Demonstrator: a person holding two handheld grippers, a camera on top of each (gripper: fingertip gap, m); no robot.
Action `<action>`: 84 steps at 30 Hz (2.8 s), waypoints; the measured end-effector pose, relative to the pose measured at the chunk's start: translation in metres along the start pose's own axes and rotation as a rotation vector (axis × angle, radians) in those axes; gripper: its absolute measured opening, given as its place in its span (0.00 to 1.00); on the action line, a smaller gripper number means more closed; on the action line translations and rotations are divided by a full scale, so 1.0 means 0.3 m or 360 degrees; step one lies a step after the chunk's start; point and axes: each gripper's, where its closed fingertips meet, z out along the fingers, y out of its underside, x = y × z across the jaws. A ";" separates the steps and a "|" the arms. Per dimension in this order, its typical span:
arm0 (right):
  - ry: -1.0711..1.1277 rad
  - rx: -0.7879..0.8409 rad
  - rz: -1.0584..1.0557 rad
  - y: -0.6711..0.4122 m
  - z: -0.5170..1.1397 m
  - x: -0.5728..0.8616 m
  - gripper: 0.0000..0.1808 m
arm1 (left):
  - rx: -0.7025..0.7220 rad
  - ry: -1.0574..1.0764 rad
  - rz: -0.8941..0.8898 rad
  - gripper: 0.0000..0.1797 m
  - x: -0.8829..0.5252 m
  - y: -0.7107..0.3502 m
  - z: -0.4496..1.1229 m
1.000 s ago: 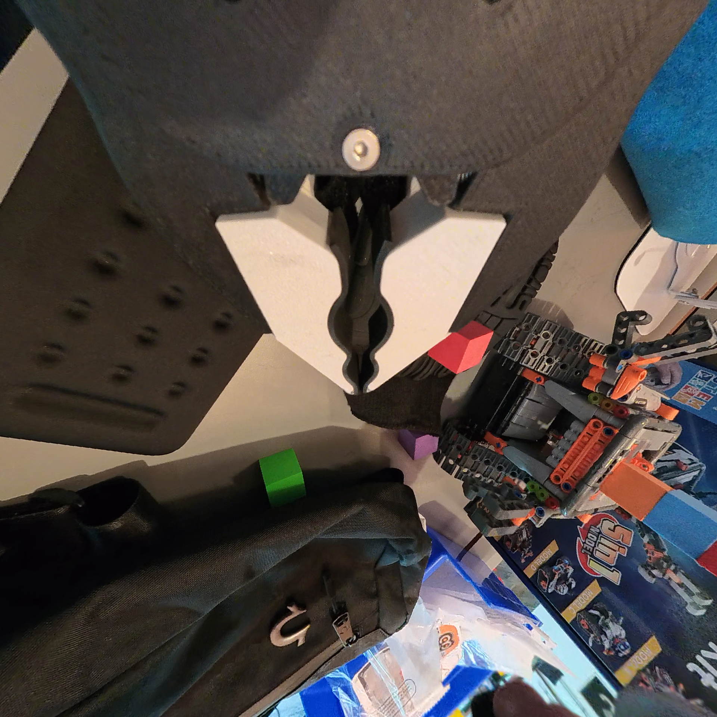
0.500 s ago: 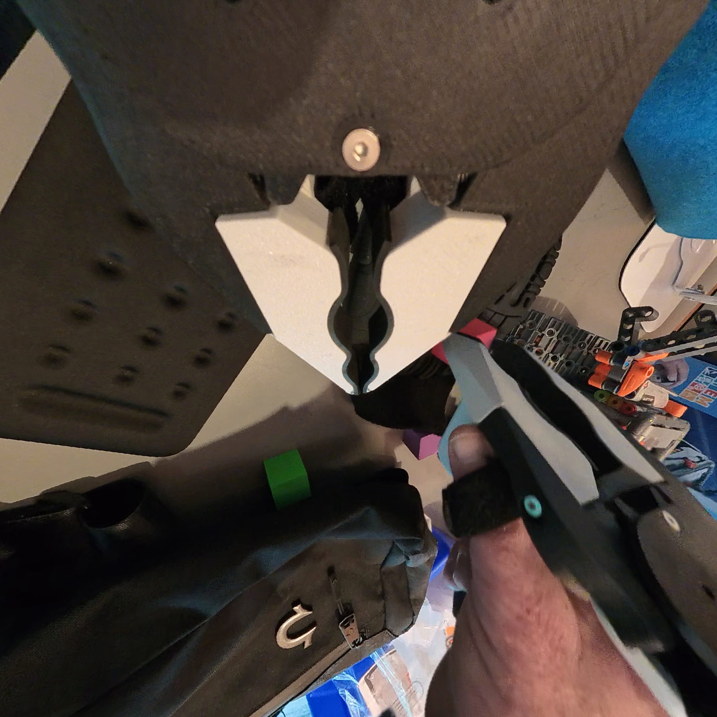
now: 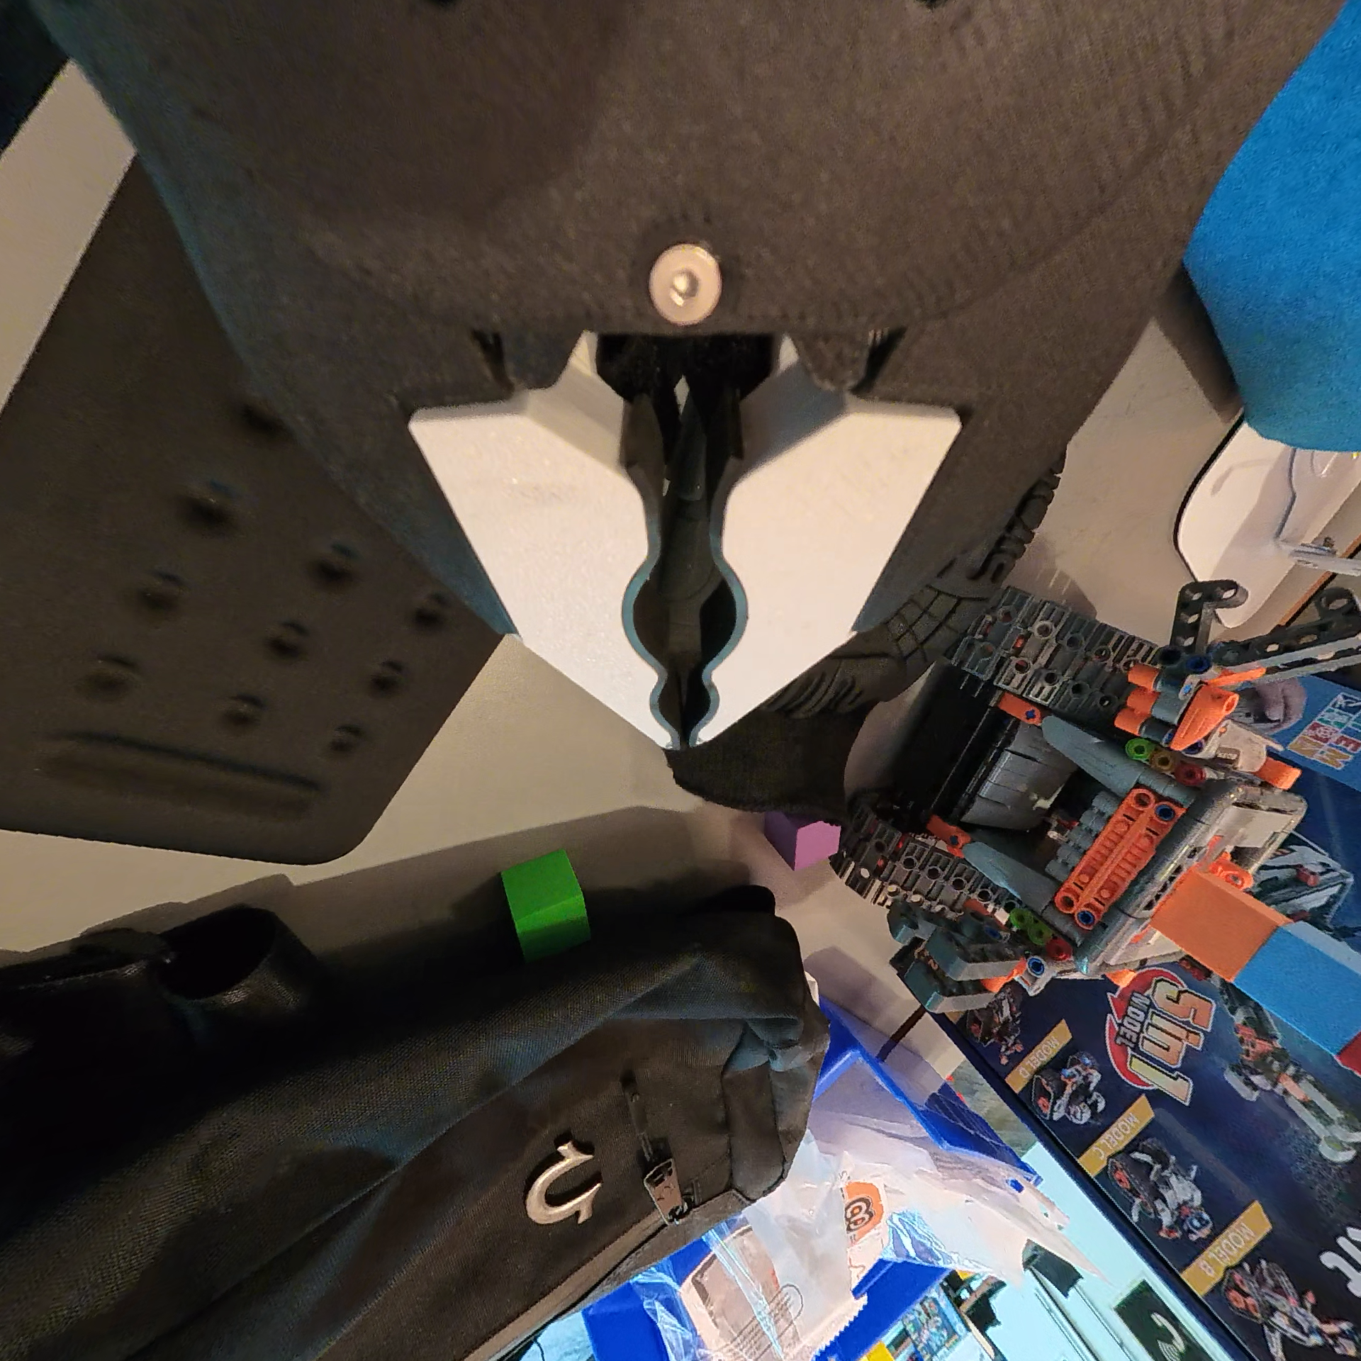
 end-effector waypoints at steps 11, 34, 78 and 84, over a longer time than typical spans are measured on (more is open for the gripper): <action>0.0035 0.0131 0.0188 0.124 -0.002 0.077 0.14 | -0.0005 -0.0002 0.0001 0.00 -0.001 0.002 0.001; 0.0015 0.0186 0.0257 0.140 -0.049 0.068 0.28 | -0.0025 0.0001 0.0007 0.00 -0.002 0.008 0.006; -0.0181 -0.0319 0.0051 0.347 -0.313 -0.210 0.23 | -0.0210 0.0343 -0.0742 0.13 -0.164 -0.018 0.258; -0.0441 -0.0442 -0.0106 0.354 -0.266 -0.398 0.25 | 0.0203 0.0424 -0.0782 0.13 -0.153 -0.125 0.033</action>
